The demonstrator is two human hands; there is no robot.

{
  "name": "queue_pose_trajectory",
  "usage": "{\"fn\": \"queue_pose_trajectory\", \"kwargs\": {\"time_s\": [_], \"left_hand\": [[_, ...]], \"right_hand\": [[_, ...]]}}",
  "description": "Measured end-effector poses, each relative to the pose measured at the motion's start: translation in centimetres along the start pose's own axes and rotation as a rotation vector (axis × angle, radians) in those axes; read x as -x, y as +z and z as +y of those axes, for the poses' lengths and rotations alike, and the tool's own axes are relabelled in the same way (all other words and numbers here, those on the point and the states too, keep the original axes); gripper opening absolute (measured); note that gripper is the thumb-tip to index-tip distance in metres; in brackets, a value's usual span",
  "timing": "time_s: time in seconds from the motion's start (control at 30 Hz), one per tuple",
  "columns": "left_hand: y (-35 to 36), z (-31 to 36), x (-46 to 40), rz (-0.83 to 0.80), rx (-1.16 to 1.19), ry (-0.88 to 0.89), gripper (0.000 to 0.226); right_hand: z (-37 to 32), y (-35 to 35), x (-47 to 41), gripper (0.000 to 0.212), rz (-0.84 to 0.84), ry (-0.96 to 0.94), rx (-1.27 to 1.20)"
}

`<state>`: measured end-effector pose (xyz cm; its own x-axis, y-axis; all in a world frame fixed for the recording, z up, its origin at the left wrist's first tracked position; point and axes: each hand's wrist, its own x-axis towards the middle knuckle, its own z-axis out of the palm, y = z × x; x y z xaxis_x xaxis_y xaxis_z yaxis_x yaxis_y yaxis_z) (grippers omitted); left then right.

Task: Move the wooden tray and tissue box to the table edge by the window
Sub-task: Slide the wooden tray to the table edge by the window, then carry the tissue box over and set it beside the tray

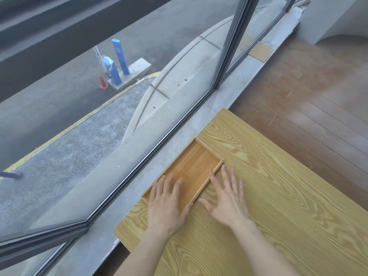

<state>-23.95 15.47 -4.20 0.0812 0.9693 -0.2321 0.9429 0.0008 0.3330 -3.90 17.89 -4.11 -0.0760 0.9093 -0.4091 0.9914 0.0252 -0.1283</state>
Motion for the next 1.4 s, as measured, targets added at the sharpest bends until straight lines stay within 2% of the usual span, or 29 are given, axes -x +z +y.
{"fn": "queue_pose_trajectory", "kwargs": {"time_s": [0.27, 0.57, 0.93, 1.13, 1.4], "left_hand": [[-2.1, 3.5, -6.0, -0.011, -0.026, 0.238, 0.091], [-1.1, 13.3, -6.4, -0.038, -0.069, 0.482, 0.095], [3.7, 28.3, 2.8, -0.126, -0.168, 0.657, 0.097], [7.7, 37.8, 9.8, -0.197, -0.108, 0.704, 0.097], [12.7, 47.1, 17.0, -0.453, 0.131, 0.613, 0.094]], "right_hand": [[4.3, -2.3, 4.0, 0.104, 0.016, 0.236, -0.024], [11.4, -2.8, 11.4, 0.102, 0.074, 0.504, -0.128], [22.9, -1.0, 24.5, 0.101, 0.183, 0.66, -0.277], [30.6, 1.3, 33.8, 0.099, 0.336, 0.735, -0.457], [39.5, 5.2, 43.7, 0.095, 0.554, 0.903, -0.685]]}}
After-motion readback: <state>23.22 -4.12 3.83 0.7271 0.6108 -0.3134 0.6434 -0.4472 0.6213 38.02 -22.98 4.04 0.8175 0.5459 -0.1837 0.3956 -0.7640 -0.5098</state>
